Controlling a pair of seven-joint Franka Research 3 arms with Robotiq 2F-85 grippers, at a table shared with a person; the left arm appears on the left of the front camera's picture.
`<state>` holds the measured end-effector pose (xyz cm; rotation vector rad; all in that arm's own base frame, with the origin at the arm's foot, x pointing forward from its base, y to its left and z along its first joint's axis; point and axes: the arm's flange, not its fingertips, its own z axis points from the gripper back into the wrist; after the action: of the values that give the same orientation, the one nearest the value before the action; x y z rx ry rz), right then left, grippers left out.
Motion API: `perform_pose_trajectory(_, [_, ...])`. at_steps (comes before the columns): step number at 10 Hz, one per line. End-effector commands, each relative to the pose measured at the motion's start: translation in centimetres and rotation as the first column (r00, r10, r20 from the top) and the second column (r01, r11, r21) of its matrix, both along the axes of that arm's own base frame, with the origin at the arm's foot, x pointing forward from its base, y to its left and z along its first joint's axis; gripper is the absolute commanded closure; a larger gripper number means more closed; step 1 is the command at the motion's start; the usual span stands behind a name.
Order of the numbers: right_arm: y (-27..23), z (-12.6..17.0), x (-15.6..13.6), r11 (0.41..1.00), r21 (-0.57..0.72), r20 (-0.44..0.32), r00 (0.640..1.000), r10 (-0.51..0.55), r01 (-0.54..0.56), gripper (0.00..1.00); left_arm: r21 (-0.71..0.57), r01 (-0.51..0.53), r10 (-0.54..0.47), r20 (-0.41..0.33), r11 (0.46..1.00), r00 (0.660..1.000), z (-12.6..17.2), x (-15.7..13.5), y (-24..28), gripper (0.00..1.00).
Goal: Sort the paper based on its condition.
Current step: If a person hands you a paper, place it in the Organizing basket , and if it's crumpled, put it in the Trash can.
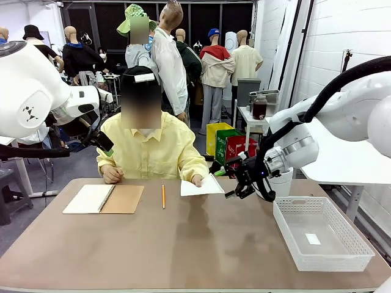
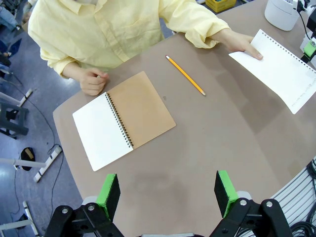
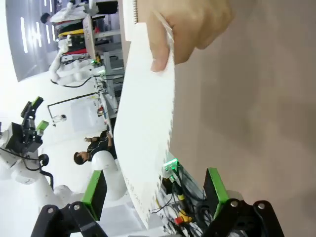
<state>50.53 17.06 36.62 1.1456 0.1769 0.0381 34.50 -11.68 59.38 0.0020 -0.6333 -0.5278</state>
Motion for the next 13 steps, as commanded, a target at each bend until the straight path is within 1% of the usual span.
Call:
perform_pose_trajectory(1, [0.8,0.5,1.1,0.998,0.056,-0.043,0.999,0.001,0.001,0.0,-0.001,0.001,-0.001,-0.007,1.0,1.0,0.0,0.0,0.1,0.0])
perform_pose_trajectory(2, [1.0,0.4,1.3,0.998,0.064,-0.062,0.998,0.008,-0.004,0.0,-0.001,0.001,-0.001,-0.007,1.0,1.0,0.0,0.0,0.1,0.0])
perform_pose_trajectory(3, [1.3,0.4,1.4,0.998,0.068,-0.075,0.997,0.021,-0.016,0.06,-0.001,0.001,-0.001,-0.007,1.0,1.0,0.0,0.0,0.1,0.0])
perform_pose_trajectory(4, [1.4,0.3,1.6,0.999,0.052,-0.094,0.996,0.012,-0.007,0.26,-0.001,0.001,-0.001,-0.007,1.0,1.0,0.0,0.0,0.1,0.0])
perform_pose_trajectory(5, [1.5,0.1,1.6,0.999,0.045,-0.109,0.994,0.008,-0.003,0.3,-0.001,0.001,-0.001,-0.007,1.0,1.0,0.0,0.0,0.1,0.0])
perform_pose_trajectory(7, [1.7,-0.2,1.7,0.999,0.036,-0.136,0.991,0.008,-0.004,0.3,-0.001,0.001,-0.001,-0.007,1.0,1.0,0.0,0.0,0.1,0.0])
perform_pose_trajectory(8, [1.6,-0.3,1.8,1.0,0.023,-0.15,0.989,0.007,-0.003,0.35,-0.001,0.001,-0.001,-0.007,1.0,1.0,0.0,0.0,0.1,0.0])
perform_pose_trajectory(9, [1.5,-0.5,1.9,1.0,0.008,-0.161,0.987,-0.011,0.013,0.45,-0.001,0.001,-0.001,-0.007,1.0,1.0,0.0,0.0,0.1,0.0])
perform_pose_trajectory(11, [1.4,-0.9,2.0,1.0,-0.01,-0.185,0.983,-0.016,0.015,0.45,-0.001,0.001,-0.001,-0.007,1.0,1.0,0.0,0.0,0.1,0.0])
perform_pose_trajectory(13, [1.4,-1.1,2.0,1.0,-0.016,-0.186,0.982,-0.022,0.019,0.63,-0.001,0.001,-0.001,-0.007,1.0,1.0,0.0,0.0,0.1,0.0])
